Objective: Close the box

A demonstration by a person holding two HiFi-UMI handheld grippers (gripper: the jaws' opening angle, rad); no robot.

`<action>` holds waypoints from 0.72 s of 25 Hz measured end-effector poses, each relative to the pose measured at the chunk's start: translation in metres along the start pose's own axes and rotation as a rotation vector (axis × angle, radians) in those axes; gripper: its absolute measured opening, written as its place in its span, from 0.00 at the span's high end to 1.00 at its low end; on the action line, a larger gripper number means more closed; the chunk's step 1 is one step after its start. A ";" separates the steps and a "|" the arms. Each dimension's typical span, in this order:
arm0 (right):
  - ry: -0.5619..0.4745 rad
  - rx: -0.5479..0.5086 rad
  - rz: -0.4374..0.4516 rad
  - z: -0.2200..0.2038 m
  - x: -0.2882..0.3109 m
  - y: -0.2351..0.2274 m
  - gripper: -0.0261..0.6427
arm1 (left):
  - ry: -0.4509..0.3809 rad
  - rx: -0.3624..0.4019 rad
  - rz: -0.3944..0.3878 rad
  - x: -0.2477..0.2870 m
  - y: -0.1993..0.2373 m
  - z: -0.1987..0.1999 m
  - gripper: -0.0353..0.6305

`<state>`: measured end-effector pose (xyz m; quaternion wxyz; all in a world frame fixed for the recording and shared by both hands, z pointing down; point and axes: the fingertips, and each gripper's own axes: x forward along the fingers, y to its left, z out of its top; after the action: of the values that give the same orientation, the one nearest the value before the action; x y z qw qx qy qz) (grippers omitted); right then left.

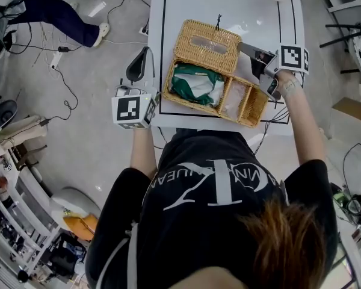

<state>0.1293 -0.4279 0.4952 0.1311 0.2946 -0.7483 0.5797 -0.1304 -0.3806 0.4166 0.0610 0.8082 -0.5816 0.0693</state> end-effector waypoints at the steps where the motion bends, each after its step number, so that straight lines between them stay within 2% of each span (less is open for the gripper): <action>1: -0.010 -0.011 -0.009 0.001 -0.003 0.002 0.86 | -0.004 0.002 -0.003 -0.001 -0.001 0.001 0.93; 4: -0.045 -0.052 -0.041 0.004 -0.011 0.009 0.86 | -0.015 0.008 -0.011 -0.003 -0.002 0.004 0.93; 11: -0.117 -0.117 -0.049 0.002 -0.024 0.032 0.89 | -0.037 0.014 -0.027 -0.013 -0.004 0.008 0.93; 15: -0.147 -0.251 0.019 0.007 -0.025 0.060 0.89 | -0.049 0.019 -0.036 -0.019 -0.004 0.015 0.93; 18: -0.167 -0.277 0.029 0.007 -0.026 0.070 0.89 | -0.057 0.020 -0.041 -0.021 -0.002 0.017 0.93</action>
<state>0.1095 -0.4157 0.4235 0.0992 0.3101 -0.8335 0.4464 -0.1346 -0.3633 0.3955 0.0377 0.8223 -0.5656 0.0509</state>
